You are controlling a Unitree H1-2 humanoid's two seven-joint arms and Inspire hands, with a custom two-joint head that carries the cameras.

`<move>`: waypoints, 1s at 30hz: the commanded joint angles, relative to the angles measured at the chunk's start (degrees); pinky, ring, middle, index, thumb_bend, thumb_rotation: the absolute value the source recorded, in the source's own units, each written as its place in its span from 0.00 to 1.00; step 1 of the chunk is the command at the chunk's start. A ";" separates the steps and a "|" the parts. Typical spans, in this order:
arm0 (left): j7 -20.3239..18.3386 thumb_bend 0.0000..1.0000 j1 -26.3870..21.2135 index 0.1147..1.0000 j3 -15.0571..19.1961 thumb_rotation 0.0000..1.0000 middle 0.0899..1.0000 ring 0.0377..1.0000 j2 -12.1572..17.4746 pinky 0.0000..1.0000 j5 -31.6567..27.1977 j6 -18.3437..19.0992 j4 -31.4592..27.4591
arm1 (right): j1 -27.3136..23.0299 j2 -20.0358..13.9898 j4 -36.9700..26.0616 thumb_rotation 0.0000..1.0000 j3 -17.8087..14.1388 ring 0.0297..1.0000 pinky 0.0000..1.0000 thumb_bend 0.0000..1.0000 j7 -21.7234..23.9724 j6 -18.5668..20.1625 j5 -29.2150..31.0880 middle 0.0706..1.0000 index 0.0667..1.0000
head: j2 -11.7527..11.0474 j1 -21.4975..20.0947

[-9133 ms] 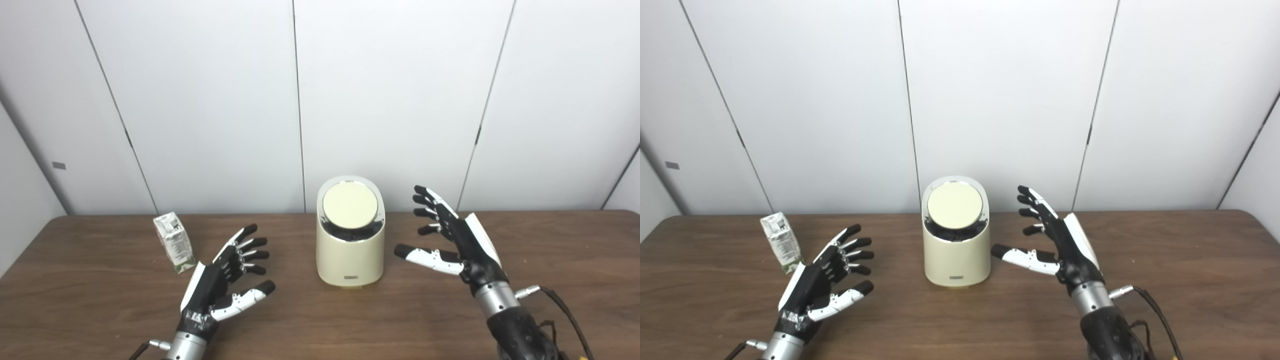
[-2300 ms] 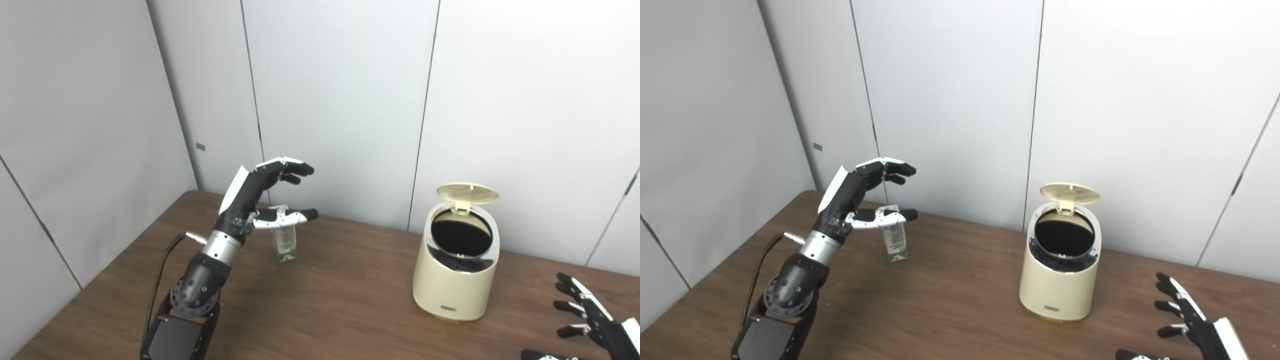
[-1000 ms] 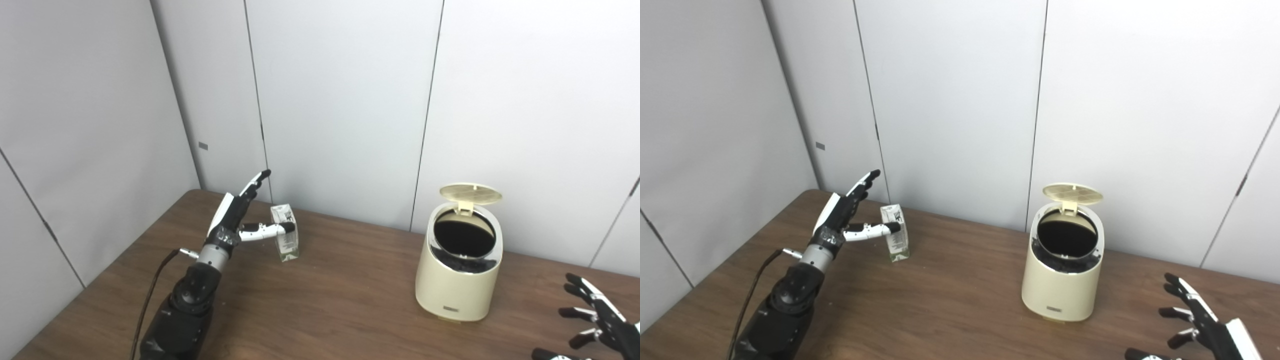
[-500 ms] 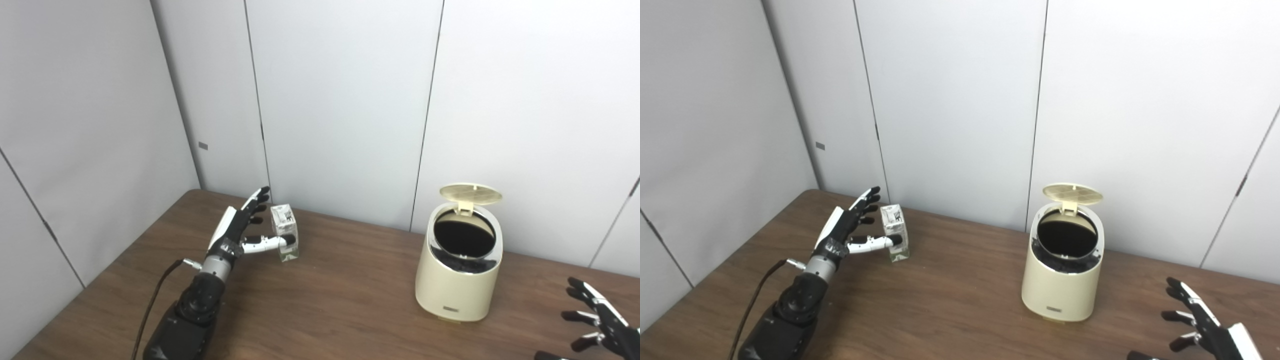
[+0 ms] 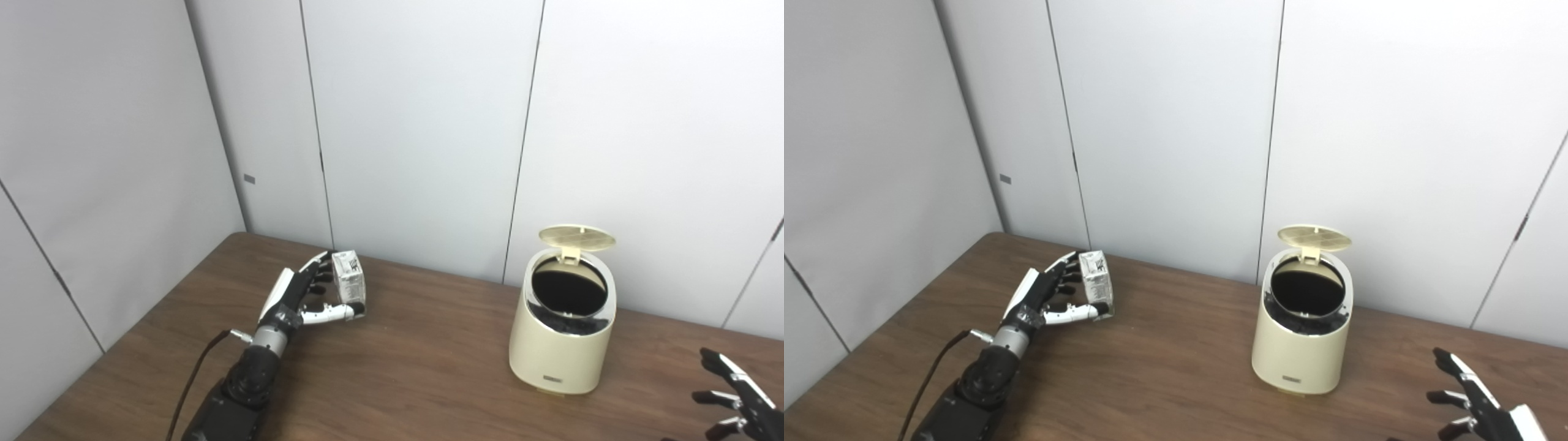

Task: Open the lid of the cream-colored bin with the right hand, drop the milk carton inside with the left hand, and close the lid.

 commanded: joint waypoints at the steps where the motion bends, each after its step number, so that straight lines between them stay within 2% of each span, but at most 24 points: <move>1: 0.77 0.88 -2.63 0.90 -0.07 0.24 0.81 0.79 0.94 0.72 0.13 -0.70 -0.36 | -1.36 -0.59 -2.62 0.38 -0.45 0.73 0.48 0.84 -0.15 -0.26 0.08 0.90 0.90 | 0.03 -0.19; 5: 0.35 0.88 -2.92 0.90 -0.21 0.22 0.82 0.80 0.73 0.70 -0.52 -1.26 0.95 | -1.05 -0.42 -3.45 0.36 -0.66 0.73 0.47 0.84 -0.20 0.67 0.21 0.90 0.90 | 0.16 -0.90; 10: 0.46 0.87 -3.37 0.90 -0.56 0.23 0.82 0.80 0.22 0.73 -0.61 -1.02 2.17 | -0.40 -0.28 -5.19 0.33 -0.76 0.73 0.49 0.83 -0.22 2.93 -0.07 0.90 0.89 | 0.33 -0.97; 14: 0.30 0.86 -3.94 0.88 -0.54 0.19 0.80 0.77 -0.45 0.67 -1.72 -0.43 2.71 | 0.03 -0.41 -6.06 0.29 -0.73 0.73 0.49 0.82 -0.35 3.53 -0.03 0.90 0.89 | 0.37 -0.99; 17: 1.35 0.85 -4.47 0.76 -0.48 0.16 0.69 0.66 -1.03 0.59 -1.80 -1.13 3.48 | 0.30 -0.42 -6.58 0.29 -0.73 0.73 0.50 0.82 -0.30 4.24 -0.24 0.89 0.89 | 0.45 -0.94; 21: 5.71 0.80 -5.21 0.55 -0.39 0.10 0.51 0.49 -2.21 0.44 -0.18 -1.72 4.03 | 0.49 -0.41 -6.27 0.30 -0.69 0.74 0.53 0.81 -0.32 3.83 0.13 0.89 0.89 | 0.42 -0.96; 22: 6.76 0.66 -5.41 0.49 -0.28 0.08 0.48 0.46 -2.52 0.41 -0.01 -1.92 4.28 | 0.52 -0.42 -6.15 0.31 -0.63 0.74 0.53 0.81 -0.35 3.66 0.07 0.90 0.89 | 0.42 -0.96; 23: 7.67 0.59 -5.61 0.45 -0.20 0.07 0.46 0.44 -2.80 0.39 0.06 -2.19 4.54 | 0.55 -0.45 -5.95 0.31 -0.59 0.74 0.52 0.80 -0.44 3.34 0.05 0.90 0.89 | 0.42 -0.96; 25: 9.03 0.54 -5.88 0.44 -0.28 0.01 0.42 0.40 -3.09 0.35 0.29 -3.25 5.22 | 0.61 -0.56 -5.35 0.32 -0.58 0.74 0.52 0.80 -0.62 2.52 0.11 0.90 0.89 | 0.42 -0.96; 30: 11.02 0.52 -6.34 0.43 -0.47 0.00 0.41 0.36 -3.66 0.32 0.80 -4.74 6.25 | 0.72 -0.84 -4.66 0.34 -0.72 0.75 0.53 0.80 -0.77 1.64 0.21 0.89 0.89 | 0.61 -0.93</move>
